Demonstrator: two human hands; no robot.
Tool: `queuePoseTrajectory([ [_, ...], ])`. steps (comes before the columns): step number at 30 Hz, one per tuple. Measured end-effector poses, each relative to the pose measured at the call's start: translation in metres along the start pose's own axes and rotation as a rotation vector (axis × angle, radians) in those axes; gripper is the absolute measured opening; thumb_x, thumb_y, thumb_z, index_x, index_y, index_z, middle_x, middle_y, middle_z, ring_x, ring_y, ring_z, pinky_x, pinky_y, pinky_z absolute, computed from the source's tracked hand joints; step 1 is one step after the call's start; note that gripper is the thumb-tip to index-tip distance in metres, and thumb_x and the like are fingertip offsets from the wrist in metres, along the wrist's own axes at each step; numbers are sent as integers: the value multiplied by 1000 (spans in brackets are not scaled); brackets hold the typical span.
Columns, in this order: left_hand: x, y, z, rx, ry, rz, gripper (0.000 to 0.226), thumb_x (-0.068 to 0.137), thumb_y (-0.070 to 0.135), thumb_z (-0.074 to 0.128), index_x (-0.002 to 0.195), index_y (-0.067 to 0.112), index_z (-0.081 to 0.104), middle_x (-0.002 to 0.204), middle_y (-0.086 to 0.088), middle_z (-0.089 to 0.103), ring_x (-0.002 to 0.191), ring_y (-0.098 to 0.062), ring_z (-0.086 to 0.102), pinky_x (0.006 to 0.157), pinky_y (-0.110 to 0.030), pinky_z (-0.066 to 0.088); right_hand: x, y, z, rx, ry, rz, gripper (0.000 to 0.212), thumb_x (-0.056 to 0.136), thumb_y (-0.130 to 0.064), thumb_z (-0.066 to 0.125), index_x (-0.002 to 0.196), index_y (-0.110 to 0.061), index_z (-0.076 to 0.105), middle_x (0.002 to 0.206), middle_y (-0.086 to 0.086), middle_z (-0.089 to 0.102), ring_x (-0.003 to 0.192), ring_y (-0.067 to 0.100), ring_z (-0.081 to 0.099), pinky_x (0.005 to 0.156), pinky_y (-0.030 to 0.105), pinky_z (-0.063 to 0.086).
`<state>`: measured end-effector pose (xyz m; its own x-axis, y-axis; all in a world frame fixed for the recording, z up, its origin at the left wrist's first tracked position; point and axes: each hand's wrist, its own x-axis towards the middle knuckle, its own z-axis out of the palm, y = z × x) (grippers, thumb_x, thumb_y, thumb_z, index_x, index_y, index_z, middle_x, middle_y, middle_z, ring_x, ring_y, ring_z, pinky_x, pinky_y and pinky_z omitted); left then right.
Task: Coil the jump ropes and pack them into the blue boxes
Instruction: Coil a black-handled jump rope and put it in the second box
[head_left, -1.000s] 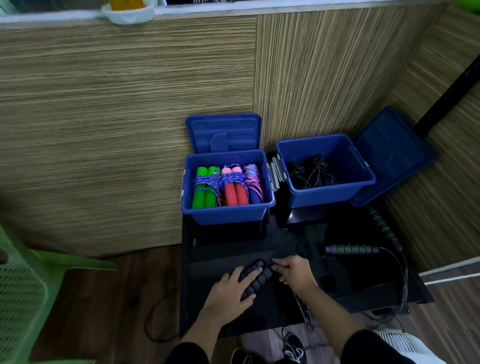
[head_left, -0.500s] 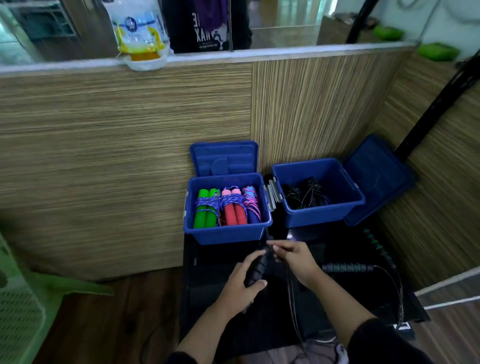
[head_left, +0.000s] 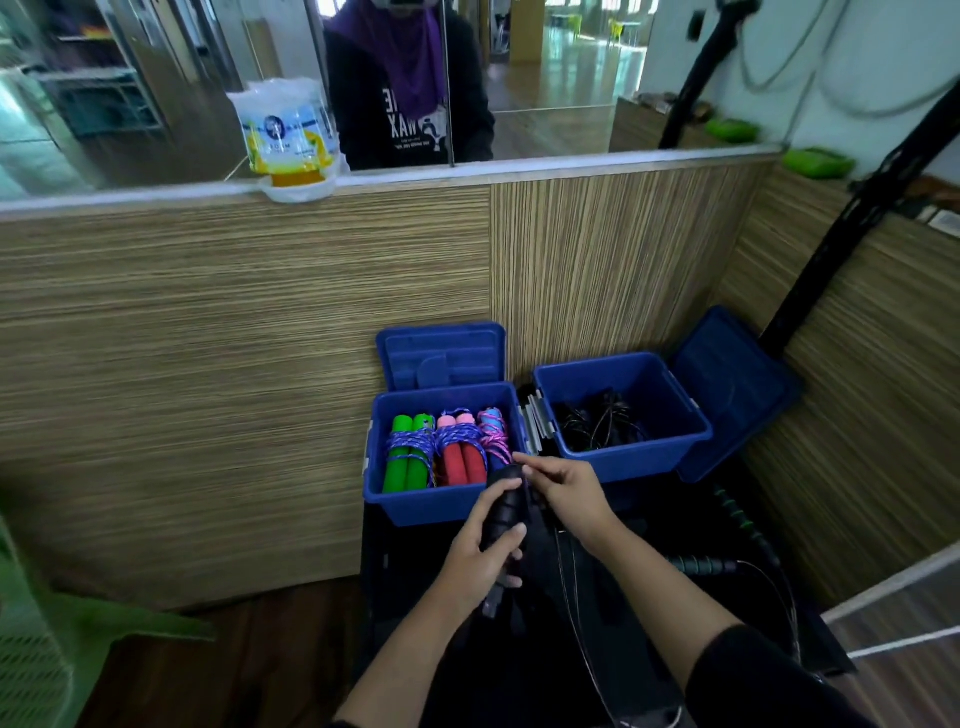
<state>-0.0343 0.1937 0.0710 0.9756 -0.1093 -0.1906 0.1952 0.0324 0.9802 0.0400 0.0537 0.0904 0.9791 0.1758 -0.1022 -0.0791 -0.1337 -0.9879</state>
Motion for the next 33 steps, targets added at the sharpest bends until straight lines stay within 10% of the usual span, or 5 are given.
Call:
queuePoseTrajectory([
  [14,37,61,-32,-233,547,263,45,91,13,61,118,48,56,132,-3,55,113,-31,58,99,-60,44,-18,-24,32,100,-274,83,18,98,-5,44,88,-3,59,67,11,58,49,9,58,51,20,50],
  [20,48,87,-51,-468,563,255,37,95,14,57,119,41,54,122,5,55,98,-37,66,77,-64,53,-36,-15,33,-89,-508,140,25,101,-21,41,89,-9,59,65,5,56,55,15,60,55,23,50],
  [23,48,91,-53,-396,565,292,37,96,12,54,120,40,53,114,-4,58,70,-34,62,55,-44,57,-41,-16,25,-151,-532,157,25,101,-26,41,89,-13,59,63,1,52,60,16,62,56,25,50],
  [27,53,86,-81,-181,685,311,45,80,29,66,118,49,54,131,-10,55,108,-56,54,85,-70,46,-46,-16,4,-379,-527,63,21,95,-30,52,80,-18,59,57,1,54,52,14,56,60,22,48],
  [33,41,83,-114,222,561,391,53,93,7,59,111,55,52,117,-7,61,83,-26,56,75,-37,51,-40,-48,-36,-568,-360,-162,22,94,-33,53,83,-21,68,72,-14,63,68,-2,56,66,16,42],
])
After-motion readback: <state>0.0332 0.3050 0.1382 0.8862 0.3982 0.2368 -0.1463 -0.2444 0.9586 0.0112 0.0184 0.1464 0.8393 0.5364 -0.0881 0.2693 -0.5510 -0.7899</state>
